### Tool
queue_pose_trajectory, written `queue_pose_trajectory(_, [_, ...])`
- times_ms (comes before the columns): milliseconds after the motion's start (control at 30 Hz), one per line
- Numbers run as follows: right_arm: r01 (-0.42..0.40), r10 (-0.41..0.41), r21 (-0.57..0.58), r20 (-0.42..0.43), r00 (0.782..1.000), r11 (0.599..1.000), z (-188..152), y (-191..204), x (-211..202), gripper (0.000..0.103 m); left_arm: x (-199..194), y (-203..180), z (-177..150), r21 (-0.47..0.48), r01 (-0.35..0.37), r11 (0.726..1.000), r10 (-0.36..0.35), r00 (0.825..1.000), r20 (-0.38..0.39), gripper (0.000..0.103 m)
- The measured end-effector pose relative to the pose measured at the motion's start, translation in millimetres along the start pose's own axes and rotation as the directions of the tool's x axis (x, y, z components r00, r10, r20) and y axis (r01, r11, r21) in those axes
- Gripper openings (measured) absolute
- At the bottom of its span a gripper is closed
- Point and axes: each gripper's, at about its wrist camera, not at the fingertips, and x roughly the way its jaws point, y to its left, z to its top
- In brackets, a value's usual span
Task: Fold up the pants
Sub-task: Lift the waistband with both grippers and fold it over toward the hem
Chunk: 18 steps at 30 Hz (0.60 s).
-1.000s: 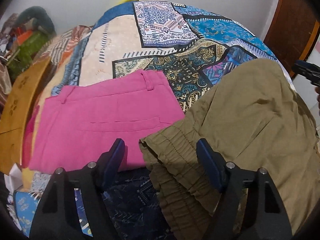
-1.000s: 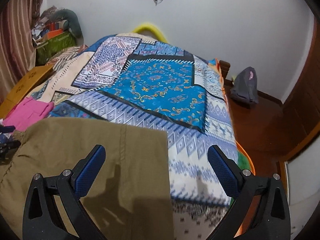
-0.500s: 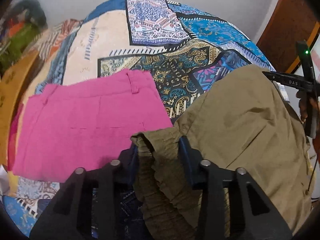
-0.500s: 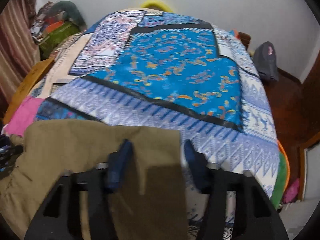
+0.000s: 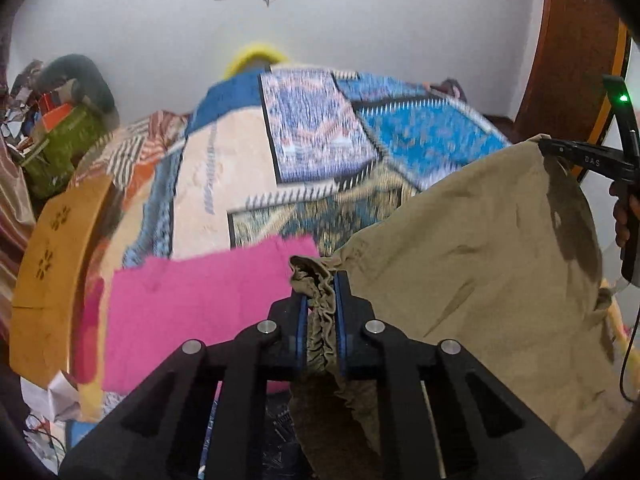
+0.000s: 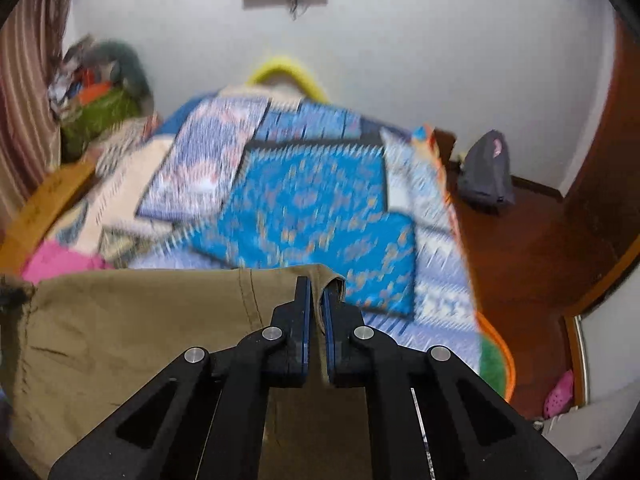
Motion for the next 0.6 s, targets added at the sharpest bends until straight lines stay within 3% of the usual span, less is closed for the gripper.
queue_pose_trajectory(267, [-0.053,0.052,0.004,0.085,0.995,0.999,-1.4,9.0,-78.3,0.005,-61.6,-7.7,11.5,0.039,0.045,0.998,-0.048,0.995,0.090,0.011])
queue_pose_trajectory(600, [-0.093,0.091,0.009,0.150,0.985,0.996,-46.9,15.8,-173.6,0.005,-149.3,-39.8,-19.6,0.132,0.091,0.987,-0.113,0.980,0.164,0.011])
